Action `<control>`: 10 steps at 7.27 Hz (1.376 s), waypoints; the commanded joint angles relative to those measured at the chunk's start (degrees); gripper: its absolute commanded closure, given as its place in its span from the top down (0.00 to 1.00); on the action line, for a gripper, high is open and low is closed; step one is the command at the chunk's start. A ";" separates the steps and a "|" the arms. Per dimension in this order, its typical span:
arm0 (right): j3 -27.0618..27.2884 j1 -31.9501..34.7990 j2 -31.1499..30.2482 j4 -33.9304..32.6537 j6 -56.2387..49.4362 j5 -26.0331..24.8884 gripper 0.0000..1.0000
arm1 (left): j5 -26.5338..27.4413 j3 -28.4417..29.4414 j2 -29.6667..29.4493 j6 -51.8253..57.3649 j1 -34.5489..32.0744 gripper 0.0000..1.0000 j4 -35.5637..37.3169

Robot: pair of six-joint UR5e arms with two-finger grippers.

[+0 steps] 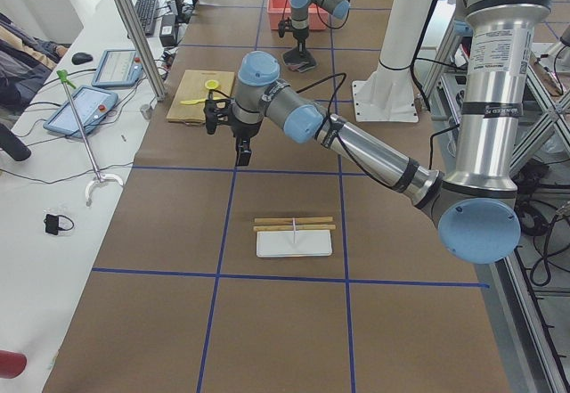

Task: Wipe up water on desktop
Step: 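Wipe the table with the cloth in the right gripper, sweeping toward the center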

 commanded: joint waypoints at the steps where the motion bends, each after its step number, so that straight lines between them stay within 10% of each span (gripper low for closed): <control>1: 3.37 4.52 -8.38 0.10 -10.40 0.13 0.00 | 0.00 -0.18 0.12 0.00 -0.42 0.98 0.00; 6: -4.15 -4.83 13.78 -8.00 5.84 -0.31 0.00 | 0.00 0.17 0.03 0.00 -0.77 0.98 0.00; 10: -26.75 -8.02 33.50 4.31 18.03 0.04 0.00 | -0.09 0.17 -0.06 0.00 -0.68 0.98 0.09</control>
